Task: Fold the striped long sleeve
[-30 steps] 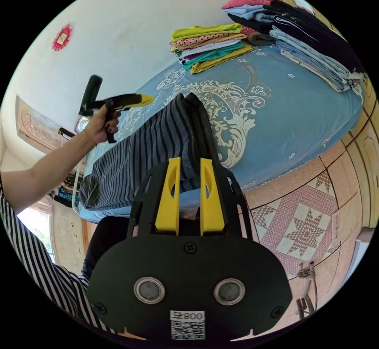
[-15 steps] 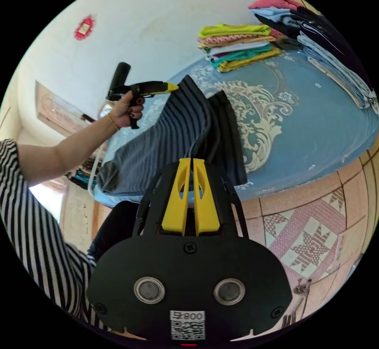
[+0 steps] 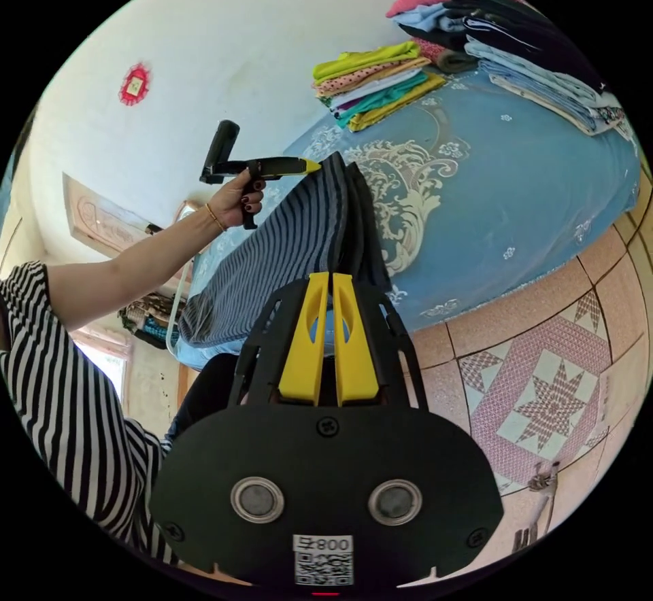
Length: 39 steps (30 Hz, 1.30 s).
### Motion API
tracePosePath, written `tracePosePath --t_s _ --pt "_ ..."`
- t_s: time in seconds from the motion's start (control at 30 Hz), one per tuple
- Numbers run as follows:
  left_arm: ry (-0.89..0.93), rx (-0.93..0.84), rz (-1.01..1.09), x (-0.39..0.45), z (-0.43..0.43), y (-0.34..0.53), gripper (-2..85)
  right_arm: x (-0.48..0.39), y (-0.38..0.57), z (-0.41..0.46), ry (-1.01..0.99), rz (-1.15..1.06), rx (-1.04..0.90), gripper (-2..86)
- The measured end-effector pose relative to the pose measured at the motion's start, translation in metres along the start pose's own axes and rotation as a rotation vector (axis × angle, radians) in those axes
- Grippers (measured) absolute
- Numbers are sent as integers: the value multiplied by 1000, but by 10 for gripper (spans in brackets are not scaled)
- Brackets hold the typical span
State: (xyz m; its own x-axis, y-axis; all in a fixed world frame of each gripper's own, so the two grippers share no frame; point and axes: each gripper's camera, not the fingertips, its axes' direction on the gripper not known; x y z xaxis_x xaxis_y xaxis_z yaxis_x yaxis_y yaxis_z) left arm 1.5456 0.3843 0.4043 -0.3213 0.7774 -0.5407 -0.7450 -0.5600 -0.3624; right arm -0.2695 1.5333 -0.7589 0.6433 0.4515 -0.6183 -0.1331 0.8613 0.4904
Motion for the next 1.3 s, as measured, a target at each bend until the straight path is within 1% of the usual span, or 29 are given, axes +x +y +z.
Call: tracePosePath --t_s 0.17,0.37,0.6,0.73,0.8,0.87,0.97,1.03,1.1,1.17,1.2,1.23,1.27,1.3 --pt "-4 47 -58 -14 4 7 9 8 -10 12 13 17 -15 5" --pt "-37 51 -57 -16 7 13 9 9 -19 27 33 31 -34 5" --pt "-13 65 -114 -23 9 31 10 1 -24 52 78 50 -60 5" --pt "-26 82 -123 -19 3 46 15 -3 -26 65 62 89 -49 5" --pt "-29 116 -117 -15 -8 54 17 -11 -28 70 59 91 -54 6" --pt "-34 197 -106 -4 -30 71 17 -18 -29 68 46 88 -32 6" --pt "-67 308 -97 15 -61 102 15 -37 -31 60 122 81 17 2" --pt "-77 337 -90 25 -71 120 12 -56 -37 59 156 41 46 1" --pt "-84 295 -88 31 -67 131 8 -85 -55 75 147 -52 39 0" --pt "-112 147 -92 33 -46 139 4 -105 -73 101 147 -123 -15 0" --pt "-122 100 -92 33 -40 140 4 -114 -84 125 174 -158 -67 -1" --pt "-125 104 -101 33 -38 147 3 -117 -88 138 210 -168 -100 -2" --pt "-114 120 -129 34 -46 154 3 -118 -94 163 275 -155 -179 -3" --pt "-101 105 -144 33 -50 156 3 -123 -98 166 237 -156 -144 -2"
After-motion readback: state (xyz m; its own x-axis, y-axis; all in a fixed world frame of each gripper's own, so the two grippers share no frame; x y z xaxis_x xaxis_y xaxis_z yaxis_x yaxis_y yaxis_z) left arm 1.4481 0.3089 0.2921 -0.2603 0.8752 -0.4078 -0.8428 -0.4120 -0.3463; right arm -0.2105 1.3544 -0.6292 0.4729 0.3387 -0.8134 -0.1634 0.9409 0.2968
